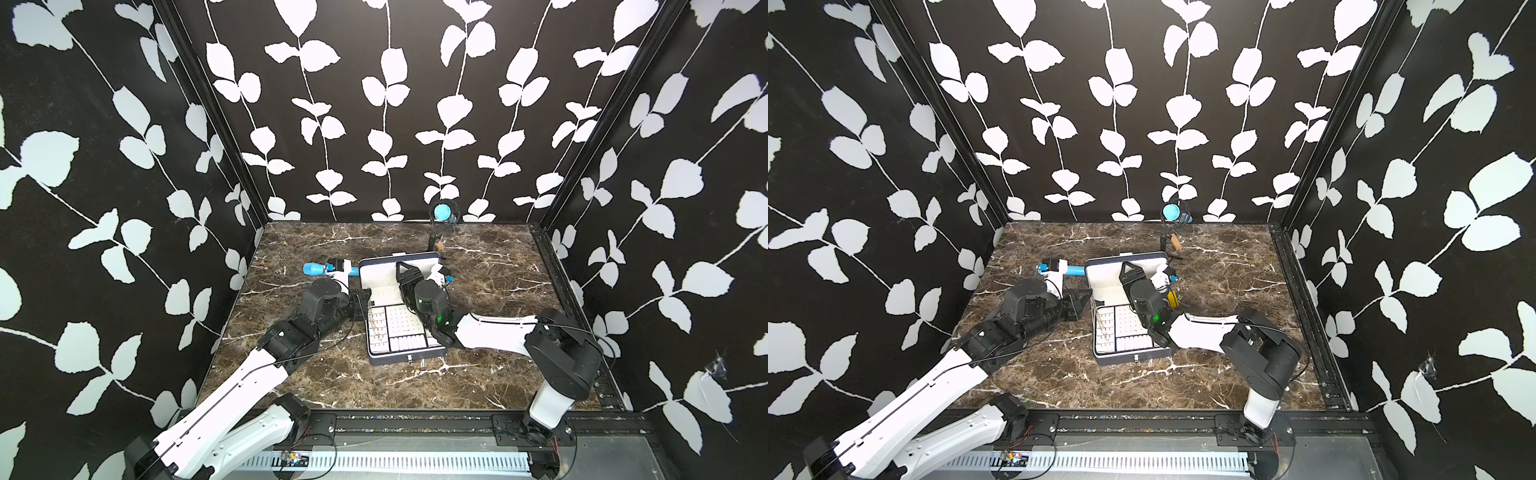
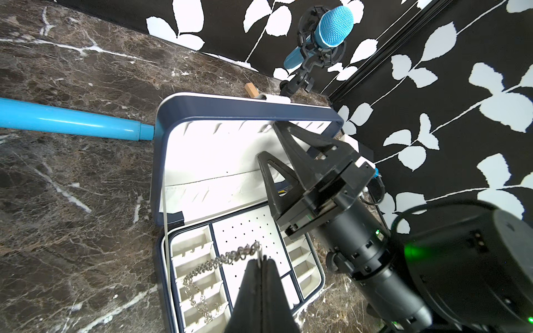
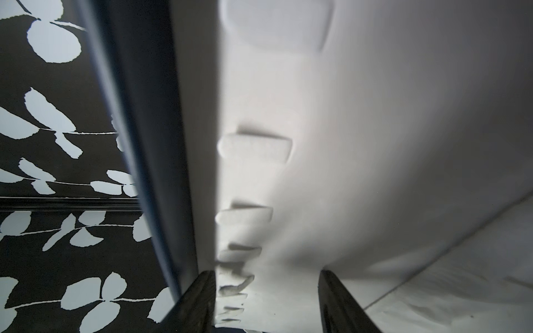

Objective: Put jewelry chain into jewelry box
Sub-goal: Open the fastener on the jewelry box.

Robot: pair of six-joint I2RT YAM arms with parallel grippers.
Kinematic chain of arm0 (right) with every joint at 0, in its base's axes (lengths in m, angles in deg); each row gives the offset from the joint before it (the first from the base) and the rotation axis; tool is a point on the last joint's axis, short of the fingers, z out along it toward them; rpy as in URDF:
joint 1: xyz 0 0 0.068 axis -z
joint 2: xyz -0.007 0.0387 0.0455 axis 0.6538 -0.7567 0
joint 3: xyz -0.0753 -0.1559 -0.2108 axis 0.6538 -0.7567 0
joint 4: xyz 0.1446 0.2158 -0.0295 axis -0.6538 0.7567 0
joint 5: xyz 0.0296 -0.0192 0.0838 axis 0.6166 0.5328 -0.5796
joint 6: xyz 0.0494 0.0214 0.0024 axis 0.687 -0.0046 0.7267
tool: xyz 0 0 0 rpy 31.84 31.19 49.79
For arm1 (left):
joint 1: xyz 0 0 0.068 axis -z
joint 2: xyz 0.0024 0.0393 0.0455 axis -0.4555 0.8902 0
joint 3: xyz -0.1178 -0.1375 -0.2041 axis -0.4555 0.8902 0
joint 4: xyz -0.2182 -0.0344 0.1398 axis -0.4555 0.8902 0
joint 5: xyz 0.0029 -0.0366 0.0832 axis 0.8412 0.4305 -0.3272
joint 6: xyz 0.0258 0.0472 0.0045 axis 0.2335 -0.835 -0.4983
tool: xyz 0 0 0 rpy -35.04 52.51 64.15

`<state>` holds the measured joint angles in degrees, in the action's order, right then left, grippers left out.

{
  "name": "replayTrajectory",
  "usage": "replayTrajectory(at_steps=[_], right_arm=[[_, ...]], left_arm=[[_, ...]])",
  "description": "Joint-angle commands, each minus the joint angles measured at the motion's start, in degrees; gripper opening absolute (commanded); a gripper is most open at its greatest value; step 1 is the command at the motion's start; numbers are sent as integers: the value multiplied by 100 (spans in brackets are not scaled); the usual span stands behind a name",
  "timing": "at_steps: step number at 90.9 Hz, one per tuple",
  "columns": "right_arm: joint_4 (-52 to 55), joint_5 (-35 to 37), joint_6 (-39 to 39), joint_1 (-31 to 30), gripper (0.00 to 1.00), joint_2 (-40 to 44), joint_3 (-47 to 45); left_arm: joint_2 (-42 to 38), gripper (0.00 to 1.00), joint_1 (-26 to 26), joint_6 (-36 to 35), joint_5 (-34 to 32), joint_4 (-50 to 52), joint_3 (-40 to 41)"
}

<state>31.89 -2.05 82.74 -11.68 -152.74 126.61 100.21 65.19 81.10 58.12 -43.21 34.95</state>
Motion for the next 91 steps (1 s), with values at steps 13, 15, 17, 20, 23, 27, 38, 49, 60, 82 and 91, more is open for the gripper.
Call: replayTrajectory(at_steps=[13,15,17,20,23,27,38,49,60,82,91], right_arm=[[-236,-48,78,-37,59,-139,208],[-224,-40,73,-39,59,-141,207],[-204,-35,83,-40,59,-142,207],[-182,-21,91,-33,59,-137,207],[-158,-9,98,-37,58,-131,195],[-149,-6,109,-38,58,-132,198],[-78,-45,122,-36,54,-136,192],[-64,-68,159,-37,50,-137,148],[-38,-102,175,-34,46,-142,104],[-15,-173,197,-33,39,-107,13],[2,-198,201,-39,37,-89,-23]], left_arm=[[-158,0,-28,-30,-20,-132,103],[-166,0,-29,-34,-25,-128,104],[-174,0,-29,-31,-29,-120,104],[-182,0,-27,-34,-34,-116,104],[-185,0,-27,-38,-38,-108,104],[-193,0,-24,-39,-45,-106,111],[-198,0,-29,-41,-55,-103,121],[-195,0,-27,-30,-56,-103,121],[-203,0,-30,-26,-56,-97,129],[-212,0,-29,2,-73,-97,148],[-212,0,-29,11,-74,-103,156]])
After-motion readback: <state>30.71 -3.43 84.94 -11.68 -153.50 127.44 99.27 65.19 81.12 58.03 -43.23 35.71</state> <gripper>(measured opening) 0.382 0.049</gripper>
